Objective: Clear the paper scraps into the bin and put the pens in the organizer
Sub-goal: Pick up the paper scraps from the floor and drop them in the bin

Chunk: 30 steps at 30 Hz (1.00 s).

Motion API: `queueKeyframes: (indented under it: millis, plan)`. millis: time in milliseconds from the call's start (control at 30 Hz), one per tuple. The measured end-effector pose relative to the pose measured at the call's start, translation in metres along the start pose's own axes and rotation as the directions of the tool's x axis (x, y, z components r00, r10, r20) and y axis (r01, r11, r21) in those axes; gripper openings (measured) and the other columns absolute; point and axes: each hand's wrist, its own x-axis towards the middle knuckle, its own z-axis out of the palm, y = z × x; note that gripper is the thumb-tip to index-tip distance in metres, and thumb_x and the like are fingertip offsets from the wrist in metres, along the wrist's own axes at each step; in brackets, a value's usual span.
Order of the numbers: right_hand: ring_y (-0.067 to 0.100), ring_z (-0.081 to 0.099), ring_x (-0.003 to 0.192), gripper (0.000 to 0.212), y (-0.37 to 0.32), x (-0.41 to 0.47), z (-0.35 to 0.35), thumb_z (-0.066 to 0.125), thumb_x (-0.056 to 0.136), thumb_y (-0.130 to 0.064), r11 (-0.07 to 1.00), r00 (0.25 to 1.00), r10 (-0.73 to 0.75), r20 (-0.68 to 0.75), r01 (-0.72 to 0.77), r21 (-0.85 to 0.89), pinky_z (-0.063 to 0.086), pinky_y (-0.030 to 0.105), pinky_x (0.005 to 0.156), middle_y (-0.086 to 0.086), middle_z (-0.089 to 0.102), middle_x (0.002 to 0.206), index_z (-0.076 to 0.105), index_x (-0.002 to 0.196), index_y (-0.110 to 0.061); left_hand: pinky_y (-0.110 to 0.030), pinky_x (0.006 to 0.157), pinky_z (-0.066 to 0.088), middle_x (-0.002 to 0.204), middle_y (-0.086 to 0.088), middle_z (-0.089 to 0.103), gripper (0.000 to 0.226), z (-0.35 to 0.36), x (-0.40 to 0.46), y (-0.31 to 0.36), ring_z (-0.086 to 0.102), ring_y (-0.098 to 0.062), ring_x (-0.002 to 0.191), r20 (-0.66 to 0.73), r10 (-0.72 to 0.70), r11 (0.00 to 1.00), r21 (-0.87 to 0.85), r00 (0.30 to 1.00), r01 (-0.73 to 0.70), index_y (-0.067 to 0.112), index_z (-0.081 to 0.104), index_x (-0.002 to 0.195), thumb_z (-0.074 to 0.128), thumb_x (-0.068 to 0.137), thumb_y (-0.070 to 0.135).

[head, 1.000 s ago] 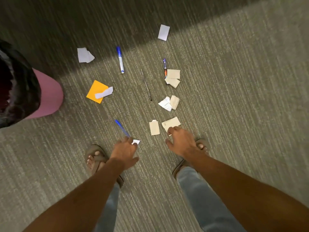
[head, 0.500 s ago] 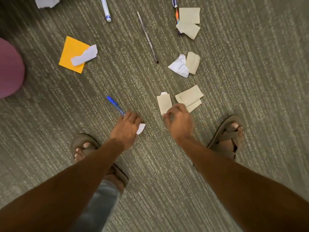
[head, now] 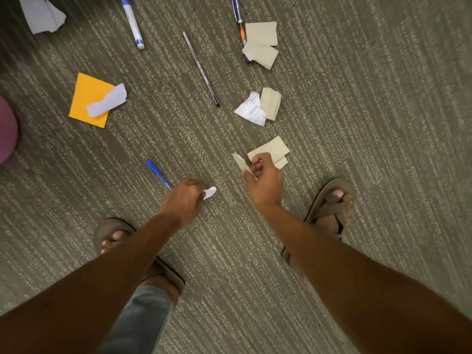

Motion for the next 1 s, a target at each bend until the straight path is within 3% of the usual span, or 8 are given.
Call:
queueKeyframes:
  millis: [100, 200, 367, 533, 633, 767, 867, 1000]
  plan:
    - [0.027, 0.064, 0.075, 0.022, 0.011, 0.006, -0.028, 0.074, 0.084, -0.012, 0.991, 0.997, 0.08, -0.005, -0.079, 0.104, 0.056, 0.043, 0.069, 0.009, 0.07, 0.085, 0.068, 0.104, -0.007, -0.033, 0.075, 0.045, 0.109, -0.019, 0.06, 0.029, -0.015, 0.019, 0.024, 0.051, -0.021, 0.089, -0.027, -0.09, 0.988, -0.128, 0.996, 0.086, 0.007, 0.057, 0.122, 0.044, 0.098, 0.016]
    - [0.039, 0.066, 0.081, 0.021, 0.022, 0.018, -0.052, 0.074, 0.085, -0.015, 0.973, 0.987, 0.158, -0.022, -0.152, 0.173, 0.054, 0.051, 0.074, 0.021, 0.071, 0.087, 0.072, 0.102, -0.002, -0.039, 0.082, 0.044, 0.111, -0.019, 0.061, 0.025, -0.025, 0.044, 0.049, 0.051, -0.028, 0.101, -0.099, -0.132, 0.979, -0.17, 0.986, 0.114, 0.004, 0.06, 0.116, 0.052, 0.094, 0.013]
    - [0.02, 0.06, 0.079, 0.026, 0.029, 0.049, -0.07, 0.073, 0.087, -0.018, 0.934, 0.957, 0.281, -0.077, -0.254, 0.252, 0.05, 0.035, 0.072, 0.016, 0.072, 0.098, 0.072, 0.108, -0.003, -0.04, 0.096, 0.041, 0.119, -0.011, 0.061, 0.025, -0.024, 0.088, 0.095, 0.045, -0.028, 0.115, -0.166, -0.19, 0.953, -0.269, 0.968, 0.141, 0.002, 0.068, 0.107, 0.064, 0.086, 0.014]
    - [0.027, 0.064, 0.085, 0.021, 0.037, 0.075, -0.067, 0.075, 0.083, -0.022, 0.981, 0.981, 0.189, -0.048, -0.187, 0.044, 0.052, 0.038, 0.079, 0.01, 0.071, 0.098, 0.076, 0.1, -0.008, -0.041, 0.102, 0.039, 0.127, -0.009, 0.058, 0.021, -0.007, 0.118, 0.133, 0.047, -0.026, 0.12, -0.165, -0.298, 0.926, -0.291, 0.94, 0.242, 0.007, 0.073, 0.102, 0.07, 0.082, 0.015]
    - [0.027, 0.066, 0.087, 0.021, 0.042, 0.086, -0.061, 0.075, 0.083, -0.023, 0.984, 0.984, 0.173, -0.04, -0.174, -0.031, 0.052, 0.037, 0.079, 0.009, 0.072, 0.099, 0.077, 0.099, -0.01, -0.041, 0.096, 0.045, 0.122, -0.009, 0.058, 0.019, 0.001, 0.125, 0.144, 0.053, -0.027, 0.112, -0.229, -0.363, 0.919, -0.248, 0.903, 0.306, 0.011, 0.074, 0.099, 0.07, 0.08, 0.009]
    - [0.02, 0.065, 0.078, 0.018, 0.047, 0.089, -0.057, 0.074, 0.082, -0.023, 0.982, 0.981, 0.186, -0.049, -0.187, -0.014, 0.05, 0.029, 0.07, 0.006, 0.075, 0.09, 0.077, 0.097, -0.013, -0.039, 0.084, 0.05, 0.106, -0.009, 0.069, 0.023, 0.006, 0.127, 0.152, 0.062, -0.028, 0.097, -0.227, -0.334, 0.939, -0.161, 0.915, 0.303, 0.017, 0.076, 0.098, 0.068, 0.079, 0.008]
    - [0.017, 0.062, 0.076, 0.016, 0.046, 0.087, -0.056, 0.073, 0.084, -0.02, 0.98, 0.98, 0.198, -0.016, -0.197, 0.027, 0.044, 0.025, 0.067, 0.006, 0.074, 0.091, 0.073, 0.097, -0.012, -0.037, 0.085, 0.051, 0.101, -0.009, 0.074, 0.022, 0.007, 0.126, 0.153, 0.066, -0.029, 0.092, -0.201, -0.393, 0.904, -0.265, 0.897, 0.336, 0.015, 0.076, 0.096, 0.069, 0.077, 0.006]
    - [0.029, 0.069, 0.088, 0.016, 0.04, 0.085, -0.061, 0.071, 0.087, -0.013, 0.939, 0.96, 0.26, 0.105, -0.277, 0.203, 0.056, 0.04, 0.076, 0.015, 0.073, 0.099, 0.066, 0.101, -0.006, -0.032, 0.081, 0.055, 0.097, -0.011, 0.076, 0.019, 0.003, 0.123, 0.145, 0.07, -0.028, 0.085, -0.138, -0.423, 0.849, -0.407, 0.896, 0.338, 0.011, 0.076, 0.096, 0.072, 0.078, 0.009]
